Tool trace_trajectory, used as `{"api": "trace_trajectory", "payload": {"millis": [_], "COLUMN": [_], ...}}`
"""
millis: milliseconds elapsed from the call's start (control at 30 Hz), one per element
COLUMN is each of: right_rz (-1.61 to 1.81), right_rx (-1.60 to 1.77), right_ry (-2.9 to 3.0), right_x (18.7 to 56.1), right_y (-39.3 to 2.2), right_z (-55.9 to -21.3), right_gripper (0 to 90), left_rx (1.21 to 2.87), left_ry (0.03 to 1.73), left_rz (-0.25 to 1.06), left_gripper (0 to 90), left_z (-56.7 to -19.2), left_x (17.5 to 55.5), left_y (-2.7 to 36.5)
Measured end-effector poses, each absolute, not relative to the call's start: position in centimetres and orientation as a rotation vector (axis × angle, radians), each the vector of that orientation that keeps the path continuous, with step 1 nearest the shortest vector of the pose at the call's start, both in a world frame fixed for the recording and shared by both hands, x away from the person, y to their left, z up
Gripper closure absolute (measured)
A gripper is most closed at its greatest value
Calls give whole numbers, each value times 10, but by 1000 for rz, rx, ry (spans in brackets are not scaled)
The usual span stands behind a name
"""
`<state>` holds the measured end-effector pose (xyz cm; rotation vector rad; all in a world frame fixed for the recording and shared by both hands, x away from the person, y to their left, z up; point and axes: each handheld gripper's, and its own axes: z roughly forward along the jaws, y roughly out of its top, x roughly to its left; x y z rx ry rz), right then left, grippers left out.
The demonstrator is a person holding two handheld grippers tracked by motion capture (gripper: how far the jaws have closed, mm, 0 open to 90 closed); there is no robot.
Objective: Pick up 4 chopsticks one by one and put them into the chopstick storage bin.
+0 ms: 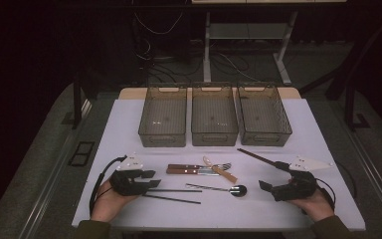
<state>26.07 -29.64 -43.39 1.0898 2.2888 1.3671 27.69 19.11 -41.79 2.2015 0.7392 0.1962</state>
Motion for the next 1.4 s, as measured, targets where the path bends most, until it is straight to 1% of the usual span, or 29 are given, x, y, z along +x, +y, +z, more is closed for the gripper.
{"api": "trace_trajectory", "payload": {"millis": [33,167,300,467,633,833,1000,1100,1233,1333,1367,1400], "right_rz": [1367,1367,1367,1367,1370,1371,1373,1373,1372,1372,1371,1371], "right_rx": [1090,1090,1089,1086,1086,1077,1075,1079,1072,1075,1073,1073], "right_ry": [2289,2288,2289,2287,2286,2288,2288,2287,2289,2288,2289,2289], "right_x": [261,261,261,261,261,261,260,261,261,261,261,261], "right_y": [-296,-297,-296,-297,-297,-297,-297,-297,-297,-297,-297,-297], "right_z": [-434,-434,-434,-434,-434,-434,-434,-434,-434,-434,-434,-434], "right_gripper": [36,36,36,36,36,36,36,36,36,36,36,36], "left_rx": [2203,2193,2205,2256,2304,2383,2391,2409,2414,2418,2418,2419], "left_ry": [720,641,555,454,392,333,325,327,329,321,322,322], "left_rz": [180,114,64,31,17,65,62,74,80,96,98,101], "left_gripper": [571,510,495,503,518,508,472,471,485,517,543,543], "left_z": [-418,-419,-420,-425,-430,-436,-438,-440,-442,-442,-442,-442], "left_x": [278,278,275,274,274,271,270,270,270,270,271,271], "left_y": [186,161,136,102,78,75,75,74,74,74,75,75]}}
